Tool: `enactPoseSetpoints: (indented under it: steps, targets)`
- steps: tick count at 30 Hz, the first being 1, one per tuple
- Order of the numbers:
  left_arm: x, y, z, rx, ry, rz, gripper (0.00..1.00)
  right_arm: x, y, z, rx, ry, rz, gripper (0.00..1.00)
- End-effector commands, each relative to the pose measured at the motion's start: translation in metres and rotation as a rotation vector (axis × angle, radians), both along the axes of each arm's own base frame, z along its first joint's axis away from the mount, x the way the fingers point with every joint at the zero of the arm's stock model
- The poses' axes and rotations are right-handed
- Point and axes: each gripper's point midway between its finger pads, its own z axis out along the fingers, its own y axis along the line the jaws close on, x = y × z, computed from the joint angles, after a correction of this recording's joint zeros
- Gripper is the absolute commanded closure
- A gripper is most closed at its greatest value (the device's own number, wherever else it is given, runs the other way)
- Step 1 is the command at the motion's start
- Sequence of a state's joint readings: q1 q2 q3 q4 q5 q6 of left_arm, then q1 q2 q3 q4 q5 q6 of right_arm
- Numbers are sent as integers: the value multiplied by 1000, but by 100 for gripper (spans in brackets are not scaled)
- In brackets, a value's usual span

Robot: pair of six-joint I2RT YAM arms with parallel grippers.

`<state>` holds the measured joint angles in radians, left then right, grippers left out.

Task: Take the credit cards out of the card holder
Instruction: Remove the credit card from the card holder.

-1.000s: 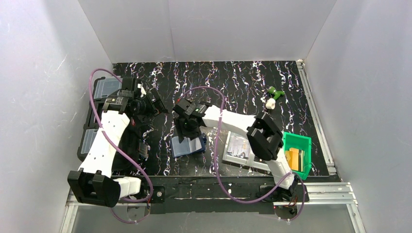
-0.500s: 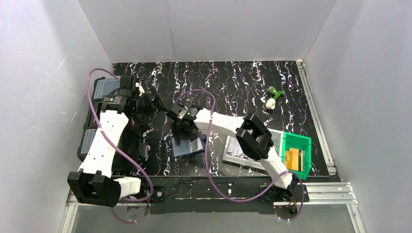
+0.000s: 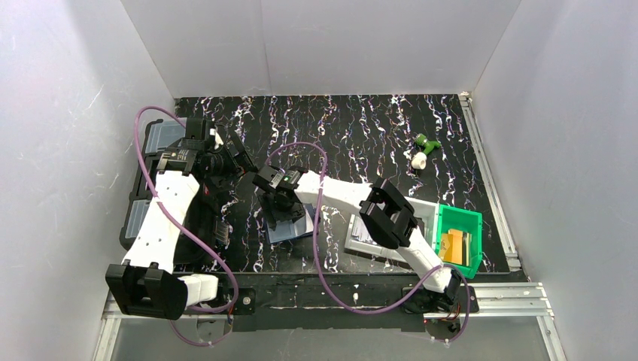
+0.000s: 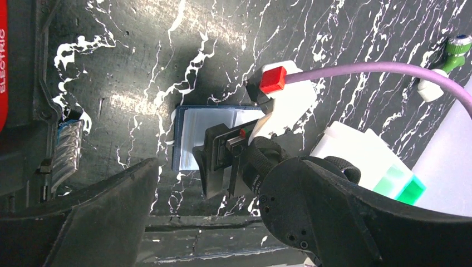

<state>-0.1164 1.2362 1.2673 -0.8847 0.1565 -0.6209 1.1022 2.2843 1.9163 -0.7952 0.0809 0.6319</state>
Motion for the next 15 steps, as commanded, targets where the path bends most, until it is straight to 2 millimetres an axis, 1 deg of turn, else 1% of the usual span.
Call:
enactPoseSetpoints:
  steps: [1, 6, 10, 13, 15]
  targets:
    - [-13, -6, -8, -16, 50, -42, 2, -2, 5, -13, -28, 8, 27, 29]
    - [-16, -7, -17, -16, 70, -50, 2, -7, -5, -27, -76, 42, 34, 33]
    - [-21, -8, -30, -23, 97, -54, 2, -9, -19, -35, -93, 77, 17, 38]
    - [-26, -10, -40, -34, 123, -61, 2, -9, -34, -43, -83, 121, -20, 48]
    - [-30, -11, -49, -40, 141, -66, 2, -10, -39, -44, -42, 164, -39, 56]
